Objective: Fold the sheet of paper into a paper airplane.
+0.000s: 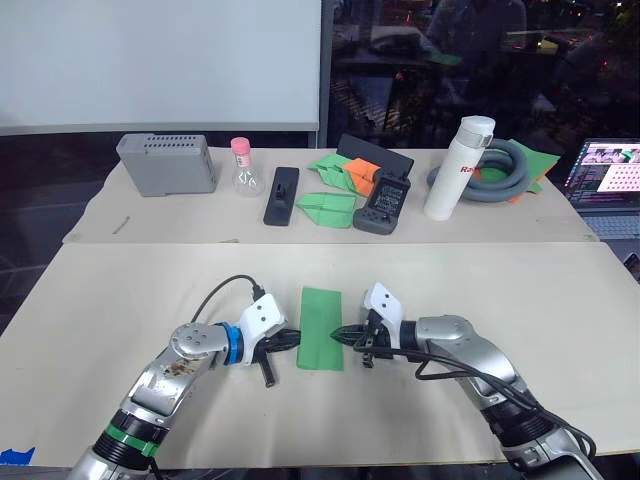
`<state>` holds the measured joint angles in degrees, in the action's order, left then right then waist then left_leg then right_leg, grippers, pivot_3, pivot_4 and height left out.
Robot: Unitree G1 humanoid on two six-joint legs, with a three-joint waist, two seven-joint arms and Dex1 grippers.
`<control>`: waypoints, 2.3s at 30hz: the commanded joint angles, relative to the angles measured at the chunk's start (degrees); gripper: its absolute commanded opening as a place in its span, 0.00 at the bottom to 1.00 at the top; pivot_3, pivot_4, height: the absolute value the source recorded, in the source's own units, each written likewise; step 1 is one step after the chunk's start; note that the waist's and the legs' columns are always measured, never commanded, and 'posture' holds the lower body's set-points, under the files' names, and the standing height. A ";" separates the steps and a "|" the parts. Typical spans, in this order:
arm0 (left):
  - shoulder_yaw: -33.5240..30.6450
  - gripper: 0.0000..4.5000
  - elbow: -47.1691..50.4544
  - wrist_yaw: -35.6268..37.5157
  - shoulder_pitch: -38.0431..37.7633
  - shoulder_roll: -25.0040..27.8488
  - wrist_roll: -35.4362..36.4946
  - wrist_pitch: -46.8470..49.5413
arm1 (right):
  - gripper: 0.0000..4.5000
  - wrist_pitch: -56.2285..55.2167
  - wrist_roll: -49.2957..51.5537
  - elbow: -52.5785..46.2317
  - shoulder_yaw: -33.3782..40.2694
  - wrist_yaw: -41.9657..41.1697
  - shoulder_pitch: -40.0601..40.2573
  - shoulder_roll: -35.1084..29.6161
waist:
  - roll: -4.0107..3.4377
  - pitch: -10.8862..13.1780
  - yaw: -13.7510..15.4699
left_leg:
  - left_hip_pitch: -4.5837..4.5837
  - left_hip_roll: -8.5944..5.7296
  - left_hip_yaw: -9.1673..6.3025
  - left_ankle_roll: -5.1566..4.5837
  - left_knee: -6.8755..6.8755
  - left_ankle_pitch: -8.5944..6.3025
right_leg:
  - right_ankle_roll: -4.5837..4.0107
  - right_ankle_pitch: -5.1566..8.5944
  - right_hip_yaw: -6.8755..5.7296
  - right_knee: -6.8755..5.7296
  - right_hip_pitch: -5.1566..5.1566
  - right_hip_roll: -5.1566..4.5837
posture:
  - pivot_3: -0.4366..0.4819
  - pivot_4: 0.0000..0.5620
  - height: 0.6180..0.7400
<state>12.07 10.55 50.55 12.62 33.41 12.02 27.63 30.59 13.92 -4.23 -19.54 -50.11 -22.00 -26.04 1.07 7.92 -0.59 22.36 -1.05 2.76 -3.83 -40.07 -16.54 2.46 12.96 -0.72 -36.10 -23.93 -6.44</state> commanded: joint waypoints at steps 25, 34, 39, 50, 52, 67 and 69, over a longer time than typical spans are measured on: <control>2.87 0.00 -6.81 3.39 7.61 -4.83 3.55 0.79 | 0.00 3.10 -4.51 -3.09 -0.25 4.11 4.67 -0.47 | 0.09 -0.05 0.45 | -0.01 -0.07 -0.04 0.16 0.20 0.09 | -0.01 -0.01 0.00 0.04 -0.01 -0.05 | 0.48 0.27 1.00; 4.89 0.00 -8.46 3.60 6.03 -4.05 0.95 -0.39 | 0.00 6.82 -0.84 -8.42 3.92 4.54 3.32 -0.76 | 0.09 -0.05 0.82 | -0.01 -0.07 -0.04 0.09 0.18 0.05 | -0.01 -0.01 -0.01 0.06 0.01 -0.07 | 0.48 0.27 1.00; 4.95 0.00 -8.02 2.43 4.66 -4.49 0.27 -0.54 | 0.00 3.98 1.31 -9.38 6.91 2.97 1.16 -0.86 | 0.09 -0.05 0.84 | 0.03 -0.07 -0.04 0.08 0.18 0.04 | -0.01 -0.01 0.00 0.07 -0.02 -0.08 | 0.48 0.27 1.00; 4.28 0.00 -6.86 1.62 4.10 -4.06 0.39 -0.31 | 0.00 -3.82 -3.49 2.83 3.06 3.41 -0.75 2.31 | 0.09 -0.05 0.75 | 0.02 -0.07 -0.03 0.09 0.19 0.05 | -0.01 -0.01 -0.01 0.06 -0.02 -0.05 | 0.48 0.27 1.00; 4.25 0.00 -6.81 1.51 3.94 -3.90 0.22 -0.40 | 0.00 -5.21 -4.08 5.55 3.29 3.86 -1.31 3.31 | 0.09 -0.05 0.66 | 0.00 -0.06 -0.03 0.09 0.18 0.05 | -0.01 -0.01 -0.02 0.05 0.00 -0.04 | 0.48 0.27 1.00; 2.50 0.00 -4.00 -1.73 1.15 -4.35 0.85 1.09 | 0.00 -14.39 -6.05 25.26 7.34 8.10 -9.21 7.67 | 0.08 -0.06 0.03 | -0.05 -0.03 -0.05 0.50 0.25 0.29 | -0.01 -0.01 0.00 0.01 -0.01 -0.07 | 0.48 0.27 1.00; 2.47 0.00 -4.07 -1.89 1.30 -4.42 0.79 1.12 | 0.00 -14.84 -6.19 25.97 7.60 8.11 -9.33 7.84 | 0.08 -0.06 -0.05 | -0.06 -0.03 -0.05 0.48 0.26 0.27 | -0.01 -0.01 0.01 0.01 0.00 -0.08 | 0.48 0.27 1.00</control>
<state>13.98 7.03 48.99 14.84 28.42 13.60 27.45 15.83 9.08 19.86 -12.63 -42.83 -31.41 -18.19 1.15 7.86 -0.64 22.30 -1.07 2.71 -3.35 -39.81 -16.27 2.44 12.95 -0.70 -36.10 -23.93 -6.51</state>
